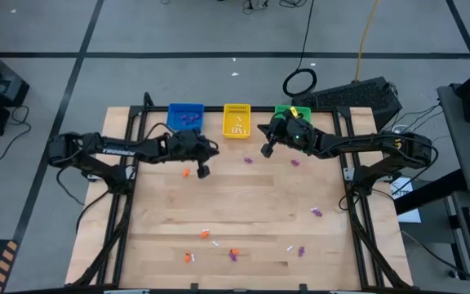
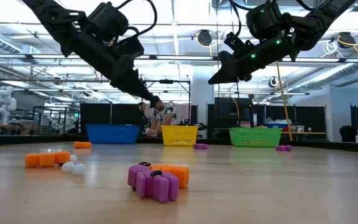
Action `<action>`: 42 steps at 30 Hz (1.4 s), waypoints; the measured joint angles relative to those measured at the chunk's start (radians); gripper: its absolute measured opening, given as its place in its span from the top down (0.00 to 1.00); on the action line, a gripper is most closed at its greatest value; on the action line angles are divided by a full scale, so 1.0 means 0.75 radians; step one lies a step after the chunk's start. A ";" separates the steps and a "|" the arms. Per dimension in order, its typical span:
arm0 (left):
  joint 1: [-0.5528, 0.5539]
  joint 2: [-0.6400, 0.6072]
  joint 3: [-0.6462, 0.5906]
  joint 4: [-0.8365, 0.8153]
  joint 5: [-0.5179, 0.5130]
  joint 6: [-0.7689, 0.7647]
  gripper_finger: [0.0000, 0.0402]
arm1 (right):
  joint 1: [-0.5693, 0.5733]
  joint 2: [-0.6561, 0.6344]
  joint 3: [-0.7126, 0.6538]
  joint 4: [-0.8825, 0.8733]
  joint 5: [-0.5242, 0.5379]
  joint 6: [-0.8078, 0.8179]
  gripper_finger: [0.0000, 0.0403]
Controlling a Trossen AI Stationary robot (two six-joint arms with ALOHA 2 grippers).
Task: Sort Halloween decoration
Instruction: Put the orange skeleton toy into the green bin
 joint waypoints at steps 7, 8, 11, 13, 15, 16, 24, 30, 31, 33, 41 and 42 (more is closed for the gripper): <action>-0.153 0.000 0.000 0.000 -0.002 -0.002 1.00 | 0.000 0.000 0.001 0.000 -0.001 0.016 1.00; -0.174 0.000 0.000 0.000 -0.002 -0.004 1.00 | 0.000 0.000 0.001 0.000 -0.001 0.016 1.00; -0.219 0.000 0.000 0.000 -0.002 -0.064 1.00 | 0.002 0.000 0.001 0.000 -0.001 0.020 1.00; -0.234 0.000 0.000 -0.003 -0.001 -0.135 1.00 | 0.002 0.000 0.001 0.000 -0.001 0.020 1.00; -0.255 0.000 0.000 -0.014 -0.004 -0.173 1.00 | 0.002 0.000 0.001 0.000 -0.002 0.022 1.00; -0.271 0.000 0.000 -0.016 -0.005 -0.175 1.00 | 0.002 0.000 0.001 0.000 -0.002 0.030 1.00; -0.452 0.000 0.003 -0.021 -0.066 -0.291 1.00 | 0.028 0.008 0.001 -0.043 -0.002 0.066 1.00; -0.602 0.000 0.004 -0.156 -0.112 -0.461 1.00 | 0.097 0.008 0.001 -0.036 0.001 0.055 1.00; -0.627 0.000 0.004 -0.186 -0.115 -0.495 1.00 | 0.105 0.008 0.001 -0.035 0.003 0.055 1.00; -0.683 0.000 0.004 -0.244 -0.135 -0.552 1.00 | 0.116 0.008 0.001 -0.026 0.005 0.050 1.00; -0.895 0.000 0.004 -0.297 -0.217 -0.734 1.00 | 0.119 0.008 0.001 -0.017 0.007 0.055 1.00; -0.922 0.000 0.004 -0.297 -0.232 -0.752 1.00 | 0.119 0.008 0.001 -0.017 0.007 0.055 1.00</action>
